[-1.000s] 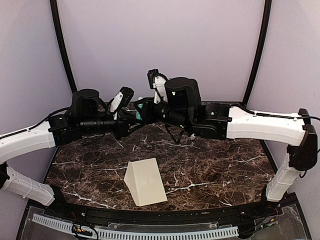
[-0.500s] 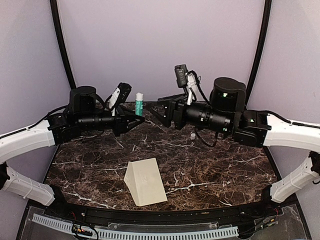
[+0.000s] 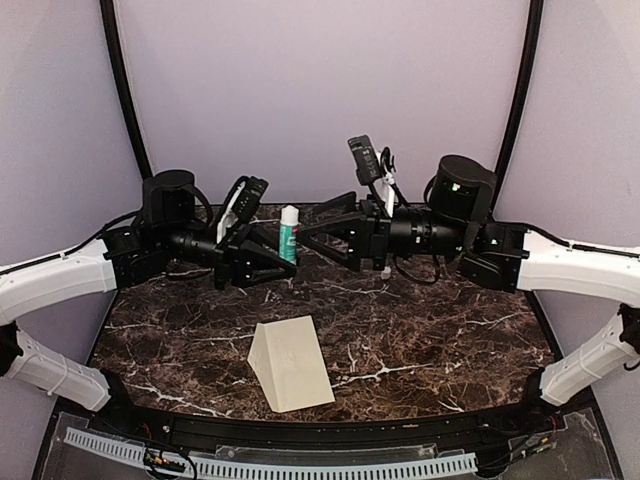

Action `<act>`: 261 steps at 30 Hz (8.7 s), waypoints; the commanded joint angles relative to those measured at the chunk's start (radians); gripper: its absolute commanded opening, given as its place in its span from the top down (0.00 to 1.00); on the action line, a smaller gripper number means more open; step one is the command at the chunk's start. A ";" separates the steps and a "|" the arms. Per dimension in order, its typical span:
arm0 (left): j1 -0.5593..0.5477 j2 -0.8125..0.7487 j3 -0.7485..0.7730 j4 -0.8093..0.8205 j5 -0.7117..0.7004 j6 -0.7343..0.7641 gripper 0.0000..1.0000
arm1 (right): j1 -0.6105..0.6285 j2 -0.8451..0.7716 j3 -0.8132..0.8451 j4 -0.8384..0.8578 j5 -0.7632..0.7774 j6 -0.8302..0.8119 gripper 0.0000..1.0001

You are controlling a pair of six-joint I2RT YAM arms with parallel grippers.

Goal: Place the letter into the envelope and seal it
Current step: Unscrew the solid glue, then adjust the solid glue.

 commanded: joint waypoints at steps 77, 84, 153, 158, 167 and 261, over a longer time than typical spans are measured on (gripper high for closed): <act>0.064 -0.002 0.005 0.131 0.126 -0.102 1.00 | 0.027 0.061 0.036 0.076 0.091 0.028 0.41; 0.060 -0.003 0.006 0.133 0.136 -0.103 1.00 | 0.029 0.113 0.074 0.082 0.029 0.032 0.56; 0.115 -0.027 -0.017 0.236 0.034 -0.268 0.56 | 0.078 0.179 0.195 -0.217 0.230 -0.110 0.92; 0.115 -0.021 -0.017 0.237 0.035 -0.273 0.57 | 0.078 0.178 0.198 -0.222 0.240 -0.112 0.92; 0.116 -0.025 -0.019 0.238 0.019 -0.279 0.79 | 0.078 0.175 0.195 -0.223 0.253 -0.112 0.90; -0.015 -0.123 -0.291 0.836 -0.744 -0.782 1.00 | 0.017 0.422 0.186 0.553 0.185 0.728 0.65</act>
